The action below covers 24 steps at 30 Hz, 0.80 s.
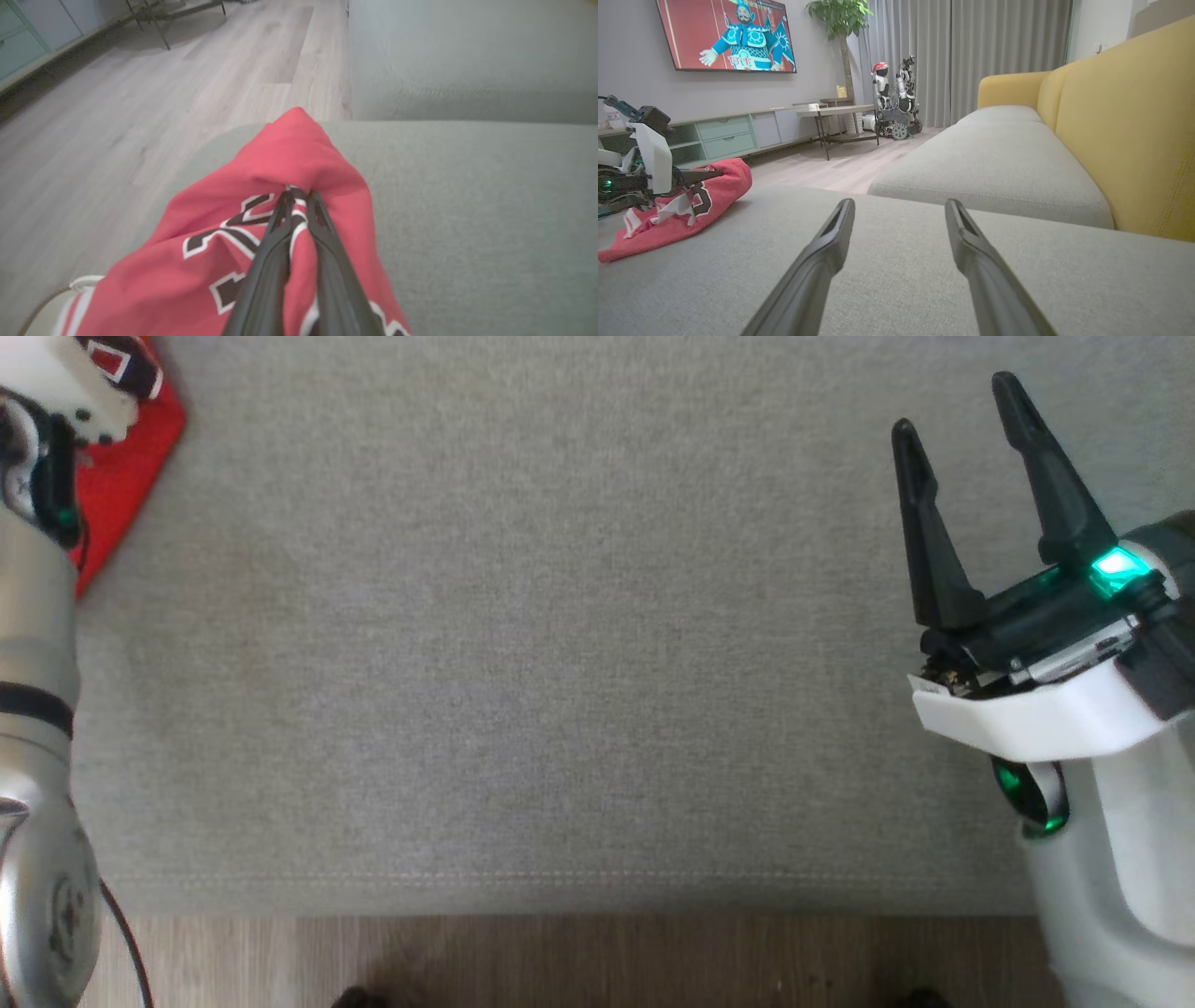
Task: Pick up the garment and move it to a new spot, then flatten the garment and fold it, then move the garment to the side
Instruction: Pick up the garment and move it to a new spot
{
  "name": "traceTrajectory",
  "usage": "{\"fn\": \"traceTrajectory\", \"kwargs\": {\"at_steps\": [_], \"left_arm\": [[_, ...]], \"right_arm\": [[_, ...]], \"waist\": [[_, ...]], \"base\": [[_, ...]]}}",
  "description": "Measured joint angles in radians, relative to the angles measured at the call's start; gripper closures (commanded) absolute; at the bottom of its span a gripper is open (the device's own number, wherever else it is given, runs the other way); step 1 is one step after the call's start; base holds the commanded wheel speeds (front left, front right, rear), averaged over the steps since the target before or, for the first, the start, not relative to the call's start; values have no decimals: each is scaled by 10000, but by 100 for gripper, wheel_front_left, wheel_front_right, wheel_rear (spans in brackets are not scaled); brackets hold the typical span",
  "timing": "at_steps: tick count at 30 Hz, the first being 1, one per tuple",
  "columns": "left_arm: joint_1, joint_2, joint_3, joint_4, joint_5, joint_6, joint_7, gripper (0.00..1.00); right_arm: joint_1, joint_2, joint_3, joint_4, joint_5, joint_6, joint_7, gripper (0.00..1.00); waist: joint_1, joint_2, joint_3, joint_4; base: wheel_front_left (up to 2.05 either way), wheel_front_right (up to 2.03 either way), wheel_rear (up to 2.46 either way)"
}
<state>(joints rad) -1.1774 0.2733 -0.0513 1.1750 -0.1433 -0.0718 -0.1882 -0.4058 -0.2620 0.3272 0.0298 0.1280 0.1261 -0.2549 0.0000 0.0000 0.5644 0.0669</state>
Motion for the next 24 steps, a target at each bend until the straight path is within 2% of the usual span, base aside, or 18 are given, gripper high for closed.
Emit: {"fn": "traceTrajectory", "kwargs": {"at_steps": [6, 14, 19, 24], "left_arm": [[368, -171, -690, -1337, 539, 17, -587, 100], [2204, -742, -1737, -3871, 911, -96, -608, 100], [3251, -1243, -2602, -5494, 982, -284, -205, 100], [4108, -1942, -3624, -6426, 980, -385, 408, 100]], "right_arm": [[548, 393, -267, -111, 15, 0, 0, 0], [1534, 966, -731, -278, 86, 0, 0, 0], [2007, 1231, -1085, -633, 86, 0, 0, 0], [2067, 1407, -1337, -1012, 82, 0, -2, 0]], "waist": [[0, 0, -1004, -75], [-1, 0, -2569, -492], [-1, 0, -3271, -1117], [-1, 1, -3577, -1937]], "base": [[0, 0, 0], [0, 0, 0], [0, 0, 0], [0, 0, 0]]}}
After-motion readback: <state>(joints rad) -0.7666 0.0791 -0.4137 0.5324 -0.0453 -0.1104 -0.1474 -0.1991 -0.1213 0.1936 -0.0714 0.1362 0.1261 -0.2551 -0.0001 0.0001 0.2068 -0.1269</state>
